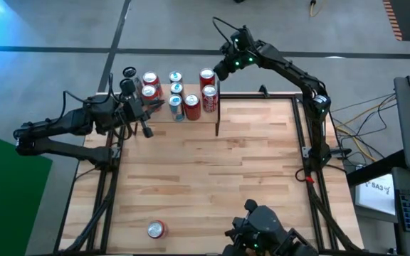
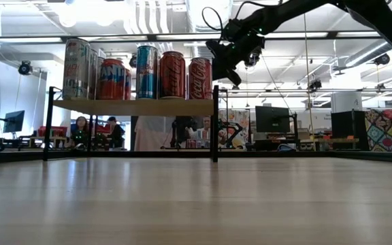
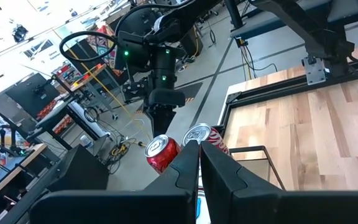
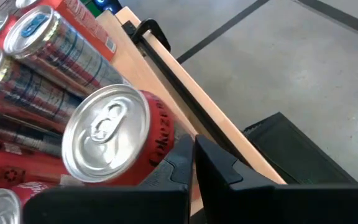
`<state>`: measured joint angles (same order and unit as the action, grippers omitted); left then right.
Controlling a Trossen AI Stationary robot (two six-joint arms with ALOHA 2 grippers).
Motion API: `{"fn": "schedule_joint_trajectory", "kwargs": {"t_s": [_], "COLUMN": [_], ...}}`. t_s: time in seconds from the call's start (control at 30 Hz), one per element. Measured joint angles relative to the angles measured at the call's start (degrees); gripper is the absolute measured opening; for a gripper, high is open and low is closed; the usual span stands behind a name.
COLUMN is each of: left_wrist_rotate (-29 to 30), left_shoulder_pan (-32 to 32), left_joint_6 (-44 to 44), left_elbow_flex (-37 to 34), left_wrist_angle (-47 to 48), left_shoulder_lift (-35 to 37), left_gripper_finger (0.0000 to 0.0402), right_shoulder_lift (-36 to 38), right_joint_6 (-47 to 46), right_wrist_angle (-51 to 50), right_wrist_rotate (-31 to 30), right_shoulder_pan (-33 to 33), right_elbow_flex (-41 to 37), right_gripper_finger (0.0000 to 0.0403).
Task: Place canned beverage on shelf
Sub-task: Adjust the red black soda can on the shelf
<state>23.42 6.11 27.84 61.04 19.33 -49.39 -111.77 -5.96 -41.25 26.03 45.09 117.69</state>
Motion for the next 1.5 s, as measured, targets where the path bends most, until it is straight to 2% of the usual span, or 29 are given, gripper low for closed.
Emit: {"fn": "schedule_joint_trajectory", "kwargs": {"t_s": [0.83,1.13,1.3,1.5], "left_wrist_rotate": [-0.02,-0.02,-0.02,-0.02], "left_shoulder_pan": [0.0,0.0,0.0,-0.01], "left_joint_6": [0.0,0.0,-0.01,-0.02], "left_elbow_flex": [0.0,0.0,0.0,0.0], "left_wrist_angle": [0.0,0.0,0.07,0.21], "left_shoulder_lift": [-0.02,-0.02,-0.02,-0.02], "left_gripper_finger": [0.0,0.0,0.0,0.0], "right_shoulder_lift": [0.0,0.0,0.0,0.49], "right_joint_6": [-0.02,1.14,3.61,0.83], "right_wrist_angle": [1.79,2.25,2.54,2.21], "right_wrist_rotate": [-0.05,4.25,4.08,3.93], "right_shoulder_pan": [-2.57,-2.61,-2.23,-0.89], "right_elbow_flex": [-0.07,-0.09,-0.09,-0.11], "right_gripper_finger": [0.0009,0.0009,0.0009,0.0009]}}
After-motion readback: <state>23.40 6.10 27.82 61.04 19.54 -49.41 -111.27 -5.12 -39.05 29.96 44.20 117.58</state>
